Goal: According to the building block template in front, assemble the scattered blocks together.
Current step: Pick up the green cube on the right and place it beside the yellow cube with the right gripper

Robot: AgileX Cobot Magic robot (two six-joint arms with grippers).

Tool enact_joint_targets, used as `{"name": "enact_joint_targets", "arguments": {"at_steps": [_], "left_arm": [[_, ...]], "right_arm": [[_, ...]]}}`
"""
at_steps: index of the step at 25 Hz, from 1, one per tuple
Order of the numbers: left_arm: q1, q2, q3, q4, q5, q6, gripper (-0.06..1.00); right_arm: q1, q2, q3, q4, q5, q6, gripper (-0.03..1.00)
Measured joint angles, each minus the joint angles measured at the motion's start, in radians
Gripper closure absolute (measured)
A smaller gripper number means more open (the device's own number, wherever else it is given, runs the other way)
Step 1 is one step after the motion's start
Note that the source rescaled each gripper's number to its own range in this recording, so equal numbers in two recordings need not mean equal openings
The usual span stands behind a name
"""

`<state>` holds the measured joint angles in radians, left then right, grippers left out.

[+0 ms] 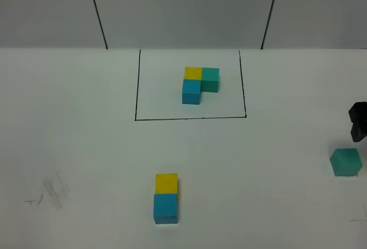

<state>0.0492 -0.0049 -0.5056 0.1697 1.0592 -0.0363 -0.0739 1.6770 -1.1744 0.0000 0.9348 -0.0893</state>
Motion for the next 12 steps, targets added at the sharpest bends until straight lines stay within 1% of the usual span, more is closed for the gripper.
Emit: {"name": "enact_joint_targets", "arguments": {"at_steps": [6, 12], "left_arm": [[0.0, 0.0, 0.0, 0.0, 0.0, 0.0, 0.27], [0.0, 0.0, 0.0, 0.0, 0.0, 0.0, 0.27]], "right_arm": [[0.0, 0.061, 0.0, 0.058, -0.033, -0.002, 0.15], [0.0, 0.113, 0.0, 0.071, -0.046, -0.014, 0.15]]}}
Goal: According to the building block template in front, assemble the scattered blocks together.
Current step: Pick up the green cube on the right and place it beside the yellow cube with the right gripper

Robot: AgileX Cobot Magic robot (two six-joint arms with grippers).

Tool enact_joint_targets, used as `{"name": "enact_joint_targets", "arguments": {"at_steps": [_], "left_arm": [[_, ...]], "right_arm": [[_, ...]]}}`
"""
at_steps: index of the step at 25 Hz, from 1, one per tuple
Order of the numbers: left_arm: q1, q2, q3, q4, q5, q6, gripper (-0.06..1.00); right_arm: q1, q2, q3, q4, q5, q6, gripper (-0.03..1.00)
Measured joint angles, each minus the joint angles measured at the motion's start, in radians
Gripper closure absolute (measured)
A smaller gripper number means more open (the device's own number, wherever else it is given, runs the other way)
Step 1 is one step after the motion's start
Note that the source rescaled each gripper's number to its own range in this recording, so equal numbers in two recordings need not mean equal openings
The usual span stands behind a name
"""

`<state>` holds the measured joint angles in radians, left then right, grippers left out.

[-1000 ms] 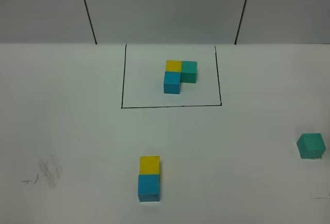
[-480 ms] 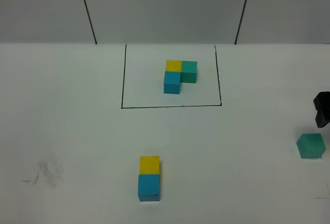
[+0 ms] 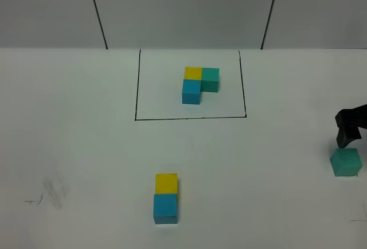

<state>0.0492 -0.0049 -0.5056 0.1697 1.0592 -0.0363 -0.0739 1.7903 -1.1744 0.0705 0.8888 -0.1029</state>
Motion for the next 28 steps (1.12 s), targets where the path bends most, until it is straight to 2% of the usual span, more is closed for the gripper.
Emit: {"name": "enact_joint_targets", "arguments": {"at_steps": [5, 13, 28], "left_arm": [[0.0, 0.0, 0.0, 0.0, 0.0, 0.0, 0.27], [0.0, 0.0, 0.0, 0.0, 0.0, 0.0, 0.27], [0.0, 0.0, 0.0, 0.0, 0.0, 0.0, 0.27]], "right_arm": [[0.0, 0.032, 0.004, 0.012, -0.009, -0.009, 0.15], [0.0, 0.032, 0.12, 0.043, -0.14, -0.027, 0.15], [0.029, 0.086, 0.129, 0.082, -0.219, -0.067, 0.18]]}}
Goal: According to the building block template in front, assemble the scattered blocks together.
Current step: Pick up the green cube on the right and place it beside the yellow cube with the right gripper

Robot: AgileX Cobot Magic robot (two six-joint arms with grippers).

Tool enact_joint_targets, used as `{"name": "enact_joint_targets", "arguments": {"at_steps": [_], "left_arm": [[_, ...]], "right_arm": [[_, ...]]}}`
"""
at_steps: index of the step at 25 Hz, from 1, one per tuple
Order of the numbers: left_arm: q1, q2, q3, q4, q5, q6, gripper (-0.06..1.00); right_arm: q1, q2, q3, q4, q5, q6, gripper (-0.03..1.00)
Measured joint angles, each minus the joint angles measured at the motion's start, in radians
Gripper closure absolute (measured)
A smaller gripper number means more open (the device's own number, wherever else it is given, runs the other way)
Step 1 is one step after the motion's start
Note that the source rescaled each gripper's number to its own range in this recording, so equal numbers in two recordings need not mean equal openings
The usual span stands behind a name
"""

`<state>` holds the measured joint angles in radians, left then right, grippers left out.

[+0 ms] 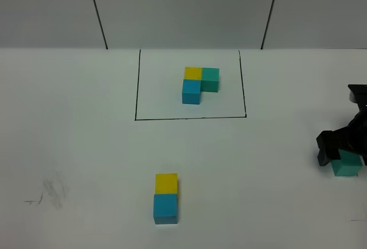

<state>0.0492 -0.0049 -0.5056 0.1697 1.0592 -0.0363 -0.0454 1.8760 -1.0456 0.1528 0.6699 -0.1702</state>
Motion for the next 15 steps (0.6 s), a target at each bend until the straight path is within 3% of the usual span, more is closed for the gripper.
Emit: {"name": "enact_joint_targets", "arguments": {"at_steps": [5, 7, 9, 10, 11, 15], "left_arm": [[0.0, 0.0, 0.0, 0.0, 0.0, 0.0, 0.27], [0.0, 0.0, 0.0, 0.0, 0.0, -0.001, 0.27], [0.0, 0.0, 0.0, 0.0, 0.0, -0.001, 0.27], [0.0, 0.0, 0.0, 0.0, 0.0, -0.001, 0.27], [0.0, 0.0, 0.0, 0.0, 0.0, -0.001, 0.27], [0.0, 0.0, 0.0, 0.0, 0.0, -0.001, 0.27]], "right_arm": [[0.0, 0.025, 0.0, 0.007, -0.007, 0.0, 0.2], [0.0, 0.026, 0.0, 0.007, -0.009, 0.0, 0.31], [0.0, 0.026, 0.0, 0.007, -0.012, 0.0, 0.53], [0.0, 0.026, 0.0, 0.007, -0.013, 0.0, 0.69], [0.0, 0.026, 0.0, 0.007, -0.016, 0.0, 0.75], [0.0, 0.026, -0.001, 0.003, -0.012, -0.001, 0.74]]}}
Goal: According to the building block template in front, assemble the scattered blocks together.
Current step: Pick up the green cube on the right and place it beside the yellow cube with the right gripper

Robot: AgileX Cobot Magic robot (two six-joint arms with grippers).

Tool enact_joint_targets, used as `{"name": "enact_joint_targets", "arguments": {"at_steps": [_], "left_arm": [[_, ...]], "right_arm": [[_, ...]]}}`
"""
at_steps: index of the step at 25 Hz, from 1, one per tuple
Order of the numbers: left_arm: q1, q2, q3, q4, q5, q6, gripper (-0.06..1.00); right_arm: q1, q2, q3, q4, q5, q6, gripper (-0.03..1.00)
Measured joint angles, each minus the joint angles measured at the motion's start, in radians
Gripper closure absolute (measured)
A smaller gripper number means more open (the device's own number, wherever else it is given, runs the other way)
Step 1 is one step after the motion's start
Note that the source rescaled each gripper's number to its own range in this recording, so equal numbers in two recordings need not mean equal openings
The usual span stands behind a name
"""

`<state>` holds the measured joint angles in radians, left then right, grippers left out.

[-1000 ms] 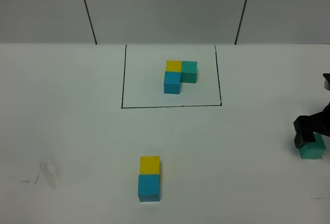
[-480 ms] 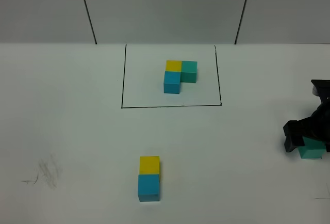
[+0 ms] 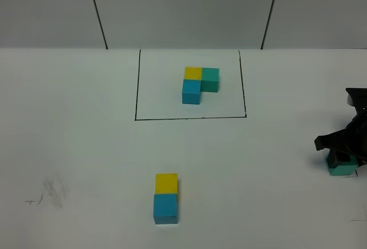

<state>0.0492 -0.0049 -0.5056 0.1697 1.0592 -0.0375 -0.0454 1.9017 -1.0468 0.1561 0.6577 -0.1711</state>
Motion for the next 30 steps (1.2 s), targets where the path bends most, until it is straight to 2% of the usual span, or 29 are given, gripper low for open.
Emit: {"name": "enact_joint_targets", "arguments": {"at_steps": [3, 6, 10, 13, 16, 19, 24, 30], "left_arm": [[0.0, 0.0, 0.0, 0.0, 0.0, 0.0, 0.27], [0.0, 0.0, 0.0, -0.001, 0.0, 0.0, 0.27], [0.0, 0.0, 0.0, -0.001, 0.0, -0.003, 0.27], [0.0, 0.0, 0.0, -0.001, 0.0, -0.002, 0.27], [0.0, 0.0, 0.0, -0.001, 0.0, -0.002, 0.27], [0.0, 0.0, 0.0, -0.001, 0.0, -0.002, 0.27], [0.0, 0.0, 0.0, -0.001, 0.0, -0.002, 0.27], [0.0, 0.0, 0.0, -0.001, 0.0, -0.002, 0.27]], "right_arm": [[0.012, -0.015, -0.034, -0.027, 0.101, -0.026, 0.75], [0.07, -0.073, -0.091, -0.107, 0.228, -0.079, 0.75], [0.226, -0.17, -0.13, -0.263, 0.36, -0.168, 0.75], [0.366, -0.199, -0.131, -0.373, 0.414, -0.239, 0.75], [0.495, -0.199, -0.131, -0.429, 0.399, -0.342, 0.75], [0.601, -0.199, -0.131, -0.418, 0.333, -0.468, 0.75], [0.659, -0.199, -0.131, -0.321, 0.253, -0.593, 0.75], [0.692, -0.168, -0.131, -0.271, 0.247, -0.797, 0.75]]}}
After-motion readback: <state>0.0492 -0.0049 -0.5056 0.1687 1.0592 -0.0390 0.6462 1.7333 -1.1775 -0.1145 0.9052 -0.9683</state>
